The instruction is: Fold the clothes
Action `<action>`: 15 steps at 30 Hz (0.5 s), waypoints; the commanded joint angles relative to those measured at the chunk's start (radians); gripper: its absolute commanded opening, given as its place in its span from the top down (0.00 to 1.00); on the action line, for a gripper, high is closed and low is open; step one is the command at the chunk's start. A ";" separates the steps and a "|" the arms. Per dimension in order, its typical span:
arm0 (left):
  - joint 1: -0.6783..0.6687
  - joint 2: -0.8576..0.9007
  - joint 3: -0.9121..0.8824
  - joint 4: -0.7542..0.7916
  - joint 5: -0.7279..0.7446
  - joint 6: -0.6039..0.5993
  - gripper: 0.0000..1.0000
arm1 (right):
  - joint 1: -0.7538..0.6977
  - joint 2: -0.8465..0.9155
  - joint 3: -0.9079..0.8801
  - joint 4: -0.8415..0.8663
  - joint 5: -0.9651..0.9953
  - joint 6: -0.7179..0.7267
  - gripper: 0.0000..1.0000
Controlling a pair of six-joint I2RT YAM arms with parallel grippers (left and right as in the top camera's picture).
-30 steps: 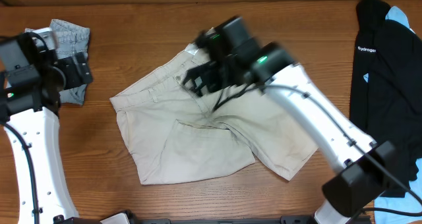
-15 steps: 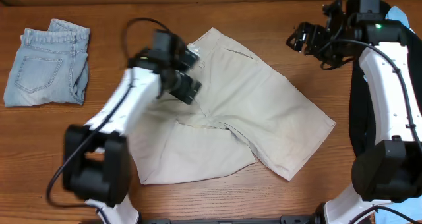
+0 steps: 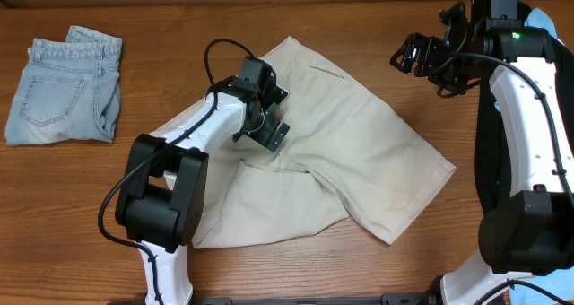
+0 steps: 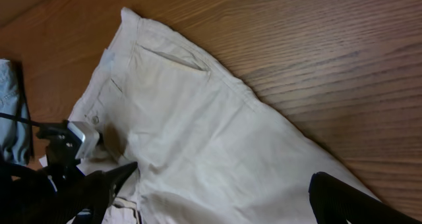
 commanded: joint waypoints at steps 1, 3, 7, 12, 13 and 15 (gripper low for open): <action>0.063 0.107 0.008 0.072 -0.152 -0.162 0.00 | 0.004 -0.027 -0.053 0.006 0.006 -0.003 0.00; 0.110 0.127 0.010 0.080 -0.163 -0.226 0.00 | 0.005 -0.027 -0.094 0.005 0.005 -0.003 0.00; 0.238 0.139 0.019 0.040 -0.160 -0.372 0.00 | 0.005 -0.027 -0.175 0.009 0.006 0.002 0.00; 0.381 0.139 0.137 -0.172 -0.031 -0.407 0.00 | 0.006 -0.027 -0.287 0.069 0.020 0.032 0.00; 0.394 0.139 0.164 -0.215 -0.020 -0.407 0.00 | 0.008 -0.027 -0.303 0.086 0.020 0.032 0.00; 0.407 0.139 0.221 -0.300 0.001 -0.407 0.00 | 0.018 -0.027 -0.345 0.134 0.020 0.031 0.02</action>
